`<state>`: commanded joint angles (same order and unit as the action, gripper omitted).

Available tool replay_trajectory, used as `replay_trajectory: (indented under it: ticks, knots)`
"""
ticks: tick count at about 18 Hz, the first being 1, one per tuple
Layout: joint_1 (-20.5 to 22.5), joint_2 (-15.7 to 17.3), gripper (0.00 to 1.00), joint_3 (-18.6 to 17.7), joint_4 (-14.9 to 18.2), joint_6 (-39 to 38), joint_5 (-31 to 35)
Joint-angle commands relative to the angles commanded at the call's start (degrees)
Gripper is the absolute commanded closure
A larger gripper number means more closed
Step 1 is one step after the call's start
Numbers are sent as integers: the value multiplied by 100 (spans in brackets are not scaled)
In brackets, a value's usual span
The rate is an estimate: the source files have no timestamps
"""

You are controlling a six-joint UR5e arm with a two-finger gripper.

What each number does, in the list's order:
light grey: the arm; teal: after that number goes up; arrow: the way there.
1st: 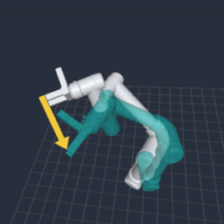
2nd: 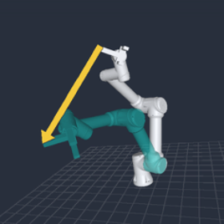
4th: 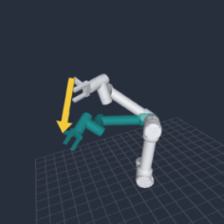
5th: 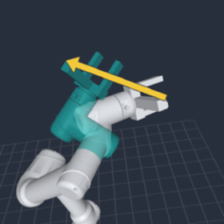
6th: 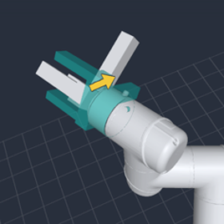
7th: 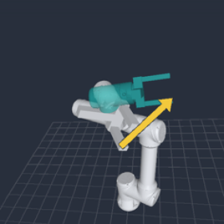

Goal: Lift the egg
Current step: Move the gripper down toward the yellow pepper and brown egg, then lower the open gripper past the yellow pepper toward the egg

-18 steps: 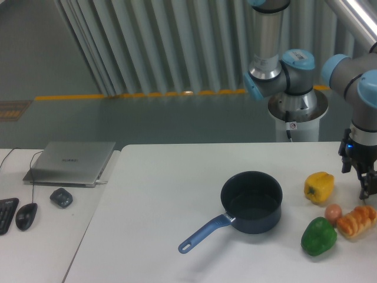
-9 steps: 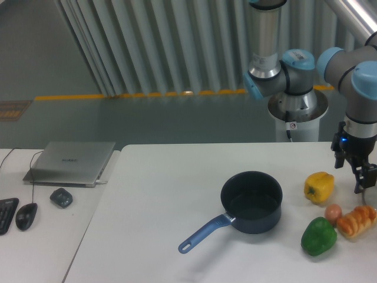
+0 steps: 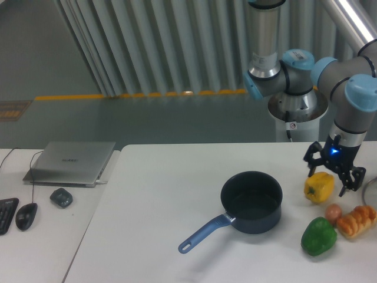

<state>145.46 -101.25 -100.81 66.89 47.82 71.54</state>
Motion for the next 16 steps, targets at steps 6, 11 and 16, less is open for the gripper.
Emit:
replay_trajectory:
  ticks: [6,11,16]
  knots:
    - [-87,-289,0,61,-18,-185,473]
    - [-281,-589,0,290,-18,-212,519]
    - [-316,-597,0,316,-9,-168,545]
